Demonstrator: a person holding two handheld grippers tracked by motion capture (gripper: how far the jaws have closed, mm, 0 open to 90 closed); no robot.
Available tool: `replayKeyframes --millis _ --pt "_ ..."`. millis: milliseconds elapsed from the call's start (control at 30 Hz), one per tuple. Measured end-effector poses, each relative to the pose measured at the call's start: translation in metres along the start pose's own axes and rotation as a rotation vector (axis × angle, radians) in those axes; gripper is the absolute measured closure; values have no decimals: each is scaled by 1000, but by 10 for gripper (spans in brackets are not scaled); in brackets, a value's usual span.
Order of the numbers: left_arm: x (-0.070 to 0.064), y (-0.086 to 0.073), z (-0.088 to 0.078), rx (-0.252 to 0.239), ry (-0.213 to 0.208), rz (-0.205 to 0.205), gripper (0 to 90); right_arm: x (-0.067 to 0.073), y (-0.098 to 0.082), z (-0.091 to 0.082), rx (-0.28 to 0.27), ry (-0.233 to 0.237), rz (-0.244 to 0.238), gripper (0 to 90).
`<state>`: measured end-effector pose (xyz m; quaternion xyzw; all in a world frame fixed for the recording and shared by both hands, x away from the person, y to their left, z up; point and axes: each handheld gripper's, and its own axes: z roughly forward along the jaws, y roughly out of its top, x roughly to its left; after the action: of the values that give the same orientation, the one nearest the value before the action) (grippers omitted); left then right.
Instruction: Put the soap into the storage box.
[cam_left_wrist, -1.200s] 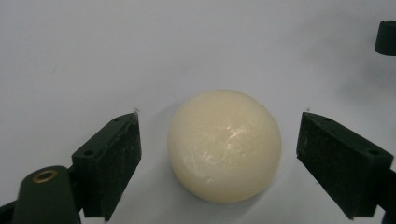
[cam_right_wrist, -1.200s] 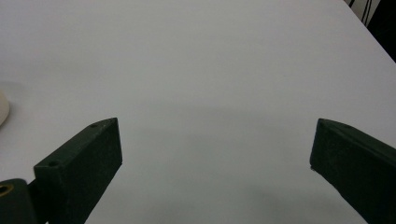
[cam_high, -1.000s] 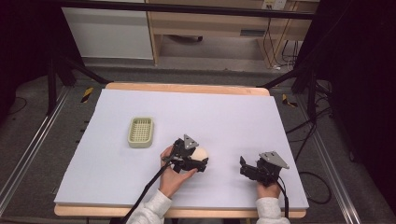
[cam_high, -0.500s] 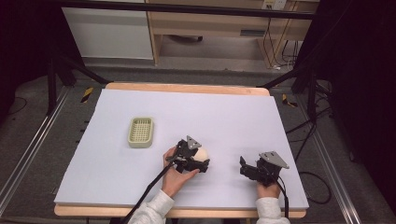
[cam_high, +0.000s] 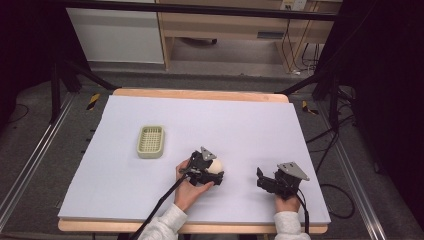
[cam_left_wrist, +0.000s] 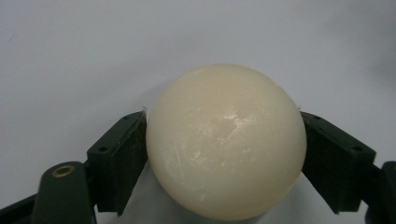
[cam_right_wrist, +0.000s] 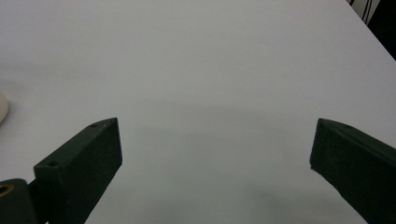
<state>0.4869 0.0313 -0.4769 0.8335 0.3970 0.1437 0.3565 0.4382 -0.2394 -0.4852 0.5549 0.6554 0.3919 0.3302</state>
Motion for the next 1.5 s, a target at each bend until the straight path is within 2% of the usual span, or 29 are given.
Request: replayKeyframes --millis 100,733,1500 --pt "0 -1 1 -4 -11 -10 226 0 0 0 1 0 1 27" --pt "-2 -1 2 -13 7 -32 236 0 0 0 0 0 1 27" --pt "0 -1 -8 -9 -7 -24 237 0 0 0 -2 1 2 27"
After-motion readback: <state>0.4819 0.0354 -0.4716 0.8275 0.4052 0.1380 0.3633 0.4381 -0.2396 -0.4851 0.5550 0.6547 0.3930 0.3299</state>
